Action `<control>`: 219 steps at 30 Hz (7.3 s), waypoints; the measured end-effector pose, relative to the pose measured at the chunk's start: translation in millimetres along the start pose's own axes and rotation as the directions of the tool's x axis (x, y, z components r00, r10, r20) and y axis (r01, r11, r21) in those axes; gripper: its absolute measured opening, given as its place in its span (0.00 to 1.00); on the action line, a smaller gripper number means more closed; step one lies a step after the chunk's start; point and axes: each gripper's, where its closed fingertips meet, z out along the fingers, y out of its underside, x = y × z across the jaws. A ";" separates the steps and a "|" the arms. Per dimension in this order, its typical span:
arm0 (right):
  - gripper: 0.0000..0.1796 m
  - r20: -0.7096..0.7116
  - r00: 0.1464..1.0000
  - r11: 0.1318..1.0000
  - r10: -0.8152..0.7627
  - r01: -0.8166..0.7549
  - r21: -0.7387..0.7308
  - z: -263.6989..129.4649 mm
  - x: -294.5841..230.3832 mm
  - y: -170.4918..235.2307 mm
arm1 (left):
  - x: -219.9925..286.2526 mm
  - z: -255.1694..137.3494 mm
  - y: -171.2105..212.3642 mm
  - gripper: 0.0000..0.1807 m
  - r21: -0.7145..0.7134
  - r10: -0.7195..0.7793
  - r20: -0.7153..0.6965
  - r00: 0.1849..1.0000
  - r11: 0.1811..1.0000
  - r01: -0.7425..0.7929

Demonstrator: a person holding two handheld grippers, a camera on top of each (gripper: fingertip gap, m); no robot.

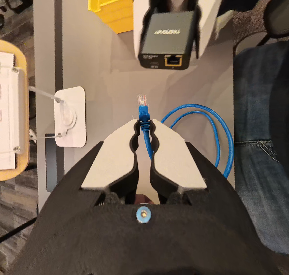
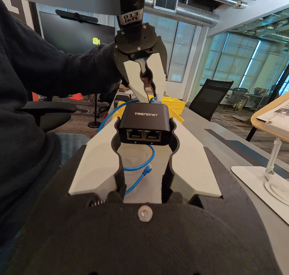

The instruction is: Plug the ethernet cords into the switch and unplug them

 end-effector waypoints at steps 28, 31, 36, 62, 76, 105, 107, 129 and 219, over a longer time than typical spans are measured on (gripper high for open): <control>0.33 0.014 0.992 0.961 -0.126 0.126 -0.246 20.5 10.0 23.8 | 19.0 18.9 -2.2 0.06 -0.122 0.166 -0.253 0.953 0.972 -0.202; 0.33 0.006 0.993 0.959 -0.119 0.116 -0.258 18.3 13.4 22.0 | 15.9 19.9 -6.4 0.06 -0.110 0.138 -0.239 0.961 0.980 -0.168; 0.34 0.013 0.991 0.935 -0.130 0.127 -0.331 20.0 14.8 31.5 | 17.4 28.2 -0.5 0.05 -0.169 0.154 -0.203 0.967 0.967 -0.190; 0.33 -0.331 0.935 0.950 0.123 -0.208 -0.234 29.3 38.3 6.3 | -22.9 27.1 -49.7 0.13 -0.232 0.518 0.722 0.458 0.806 -0.545; 0.16 0.008 0.990 0.989 -0.143 0.143 -0.040 27.0 -1.1 -55.0 | 9.0 -24.0 -77.6 0.13 0.520 0.131 0.411 0.902 0.780 -0.349; 0.41 0.116 0.991 0.953 -0.062 0.093 -0.290 30.8 4.6 -36.2 | 17.8 -26.1 -52.5 0.14 0.054 0.561 0.512 0.650 0.735 -0.676; 0.44 0.199 0.978 0.938 -0.061 0.124 -0.324 35.2 -3.8 -27.0 | 25.3 -31.0 -58.9 0.14 0.060 0.599 0.496 0.628 0.698 -0.713; 0.37 0.475 0.857 0.970 0.200 -0.105 -0.218 57.1 -60.4 -34.1 | 39.4 -43.5 -68.8 0.14 0.039 0.622 0.584 0.522 0.620 -0.783; 0.36 0.111 0.993 0.917 0.042 0.006 -0.400 34.8 -27.9 36.9 | -8.3 -127.7 333.5 0.07 0.170 -0.726 0.567 0.390 0.566 0.806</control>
